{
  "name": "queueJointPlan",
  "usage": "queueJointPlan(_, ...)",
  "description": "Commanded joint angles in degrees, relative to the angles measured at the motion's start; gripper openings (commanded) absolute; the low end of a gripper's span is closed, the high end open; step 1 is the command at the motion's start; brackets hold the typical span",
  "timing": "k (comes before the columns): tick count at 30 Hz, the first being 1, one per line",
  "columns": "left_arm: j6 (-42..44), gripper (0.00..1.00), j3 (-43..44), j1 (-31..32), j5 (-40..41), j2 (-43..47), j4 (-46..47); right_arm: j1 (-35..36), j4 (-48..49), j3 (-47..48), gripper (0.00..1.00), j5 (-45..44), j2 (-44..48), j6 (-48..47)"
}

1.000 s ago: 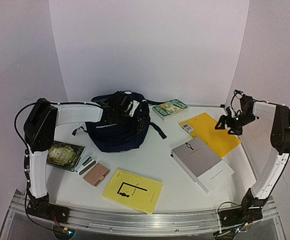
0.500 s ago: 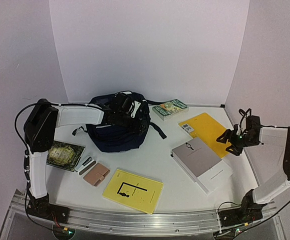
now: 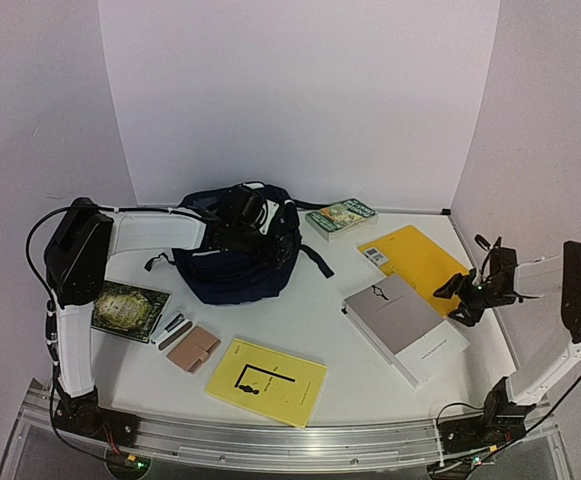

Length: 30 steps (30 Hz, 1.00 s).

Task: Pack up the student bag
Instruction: Pick up the files from the center of the board.

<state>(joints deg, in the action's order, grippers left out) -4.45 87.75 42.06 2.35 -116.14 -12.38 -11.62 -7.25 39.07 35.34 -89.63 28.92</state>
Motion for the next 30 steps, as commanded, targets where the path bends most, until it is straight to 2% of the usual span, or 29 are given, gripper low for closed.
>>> queueJointPlan(1,0.89,1.00,0.46,0.21,1.84,3.09,1.97,-0.16,1.79,-0.73,0.77,-0.84,-3.37,1.71)
queueJointPlan(8,1.16,1.00,0.58,0.21,1.82,2.60,2.02,-0.16,9.54,-0.08,0.68,4.05,-9.55,2.90)
queueJointPlan(14,1.29,1.00,0.80,0.21,1.36,2.05,1.97,-0.16,25.43,-3.44,0.47,4.11,-5.45,10.41)
queueJointPlan(20,1.59,1.00,0.76,0.22,1.53,1.99,1.60,-0.16,37.20,-2.93,0.33,6.39,-9.37,16.77)
queueJointPlan(30,1.80,1.00,0.42,0.23,1.90,1.72,1.39,-0.10,44.95,-4.03,0.23,7.18,-10.09,20.58)
